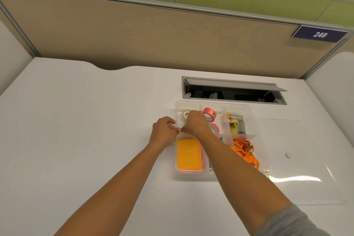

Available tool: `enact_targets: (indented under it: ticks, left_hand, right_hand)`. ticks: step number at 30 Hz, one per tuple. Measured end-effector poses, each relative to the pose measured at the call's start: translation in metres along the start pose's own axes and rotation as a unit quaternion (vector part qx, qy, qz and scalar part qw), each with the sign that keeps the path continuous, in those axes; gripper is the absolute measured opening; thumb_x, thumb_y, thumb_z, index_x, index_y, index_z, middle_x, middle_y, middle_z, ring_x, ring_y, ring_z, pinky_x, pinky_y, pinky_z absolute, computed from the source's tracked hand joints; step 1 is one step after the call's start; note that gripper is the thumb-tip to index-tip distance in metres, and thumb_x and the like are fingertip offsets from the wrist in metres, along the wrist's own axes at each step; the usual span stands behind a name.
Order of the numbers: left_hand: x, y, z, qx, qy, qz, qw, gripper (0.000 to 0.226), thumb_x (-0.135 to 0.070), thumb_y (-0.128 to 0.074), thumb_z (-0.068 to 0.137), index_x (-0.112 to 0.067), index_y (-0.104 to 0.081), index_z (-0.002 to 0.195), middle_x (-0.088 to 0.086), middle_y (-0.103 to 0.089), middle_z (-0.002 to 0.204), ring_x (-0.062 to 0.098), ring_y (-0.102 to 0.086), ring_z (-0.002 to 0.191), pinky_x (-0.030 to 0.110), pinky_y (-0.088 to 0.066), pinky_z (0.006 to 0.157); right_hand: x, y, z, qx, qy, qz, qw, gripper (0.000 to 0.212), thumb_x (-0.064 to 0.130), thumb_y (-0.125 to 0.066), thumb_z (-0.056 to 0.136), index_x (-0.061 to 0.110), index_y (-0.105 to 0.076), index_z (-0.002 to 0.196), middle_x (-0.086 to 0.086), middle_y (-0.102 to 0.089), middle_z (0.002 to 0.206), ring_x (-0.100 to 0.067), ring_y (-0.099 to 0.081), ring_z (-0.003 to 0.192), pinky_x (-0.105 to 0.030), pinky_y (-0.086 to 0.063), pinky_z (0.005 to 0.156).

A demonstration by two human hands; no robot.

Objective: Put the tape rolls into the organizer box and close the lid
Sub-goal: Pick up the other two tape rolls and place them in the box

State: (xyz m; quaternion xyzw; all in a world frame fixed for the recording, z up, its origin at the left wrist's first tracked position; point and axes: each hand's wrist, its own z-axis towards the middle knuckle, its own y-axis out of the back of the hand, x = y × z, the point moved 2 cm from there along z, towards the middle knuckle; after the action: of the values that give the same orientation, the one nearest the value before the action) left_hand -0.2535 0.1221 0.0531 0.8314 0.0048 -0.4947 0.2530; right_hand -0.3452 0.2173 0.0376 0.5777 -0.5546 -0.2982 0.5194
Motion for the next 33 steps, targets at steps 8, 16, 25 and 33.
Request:
enact_targets:
  ticks: [8, 16, 25, 33]
  left_hand:
    - [0.001, -0.001, 0.001, 0.001, 0.001, -0.002, 1.000, 0.037, -0.020, -0.073, 0.082, -0.010, -0.060, 0.116, 0.011, -0.068, 0.104, 0.027, -0.068, 0.087, 0.045, -0.059, 0.084]
    - [0.004, 0.000, 0.001, 0.003, 0.002, -0.015, 1.000, 0.037, -0.021, -0.074, 0.082, -0.009, -0.060, 0.114, 0.012, -0.069, 0.099, 0.027, -0.068, 0.086, 0.046, -0.059, 0.084]
    - [0.014, 0.004, -0.004, 0.005, 0.015, -0.090, 0.996, 0.037, -0.033, -0.069, 0.085, -0.011, -0.060, 0.113, 0.010, -0.068, 0.105, 0.023, -0.068, 0.089, 0.043, -0.060, 0.078]
    - [0.028, 0.000, -0.028, -0.002, -0.014, -0.052, 0.999, 0.041, -0.043, -0.064, 0.086, -0.016, -0.058, 0.117, 0.003, -0.066, 0.104, 0.019, -0.066, 0.086, 0.049, -0.057, 0.086]
  right_hand:
    - [0.000, 0.000, -0.002, -0.002, 0.001, 0.010, 1.000, 0.053, 0.033, -0.081, 0.072, 0.010, -0.058, 0.113, -0.010, -0.062, 0.110, -0.024, -0.061, 0.097, -0.026, -0.047, 0.075]
    - [-0.003, 0.013, -0.004, -0.017, 0.015, 0.006, 1.000, 0.055, 0.045, -0.078, 0.072, 0.009, -0.057, 0.109, -0.010, -0.063, 0.106, -0.021, -0.057, 0.087, -0.027, -0.044, 0.067]
    - [-0.064, 0.060, -0.056, -0.231, 0.020, 0.200, 0.952, 0.034, 0.034, -0.063, 0.088, 0.013, -0.061, 0.115, -0.006, -0.068, 0.109, -0.019, -0.062, 0.096, -0.027, -0.045, 0.076]
    - [-0.185, 0.063, -0.132, -0.339, -0.158, 0.270, 0.887, 0.028, 0.029, -0.062, 0.089, 0.015, -0.062, 0.113, -0.006, -0.066, 0.116, -0.022, -0.061, 0.105, -0.033, -0.045, 0.085]
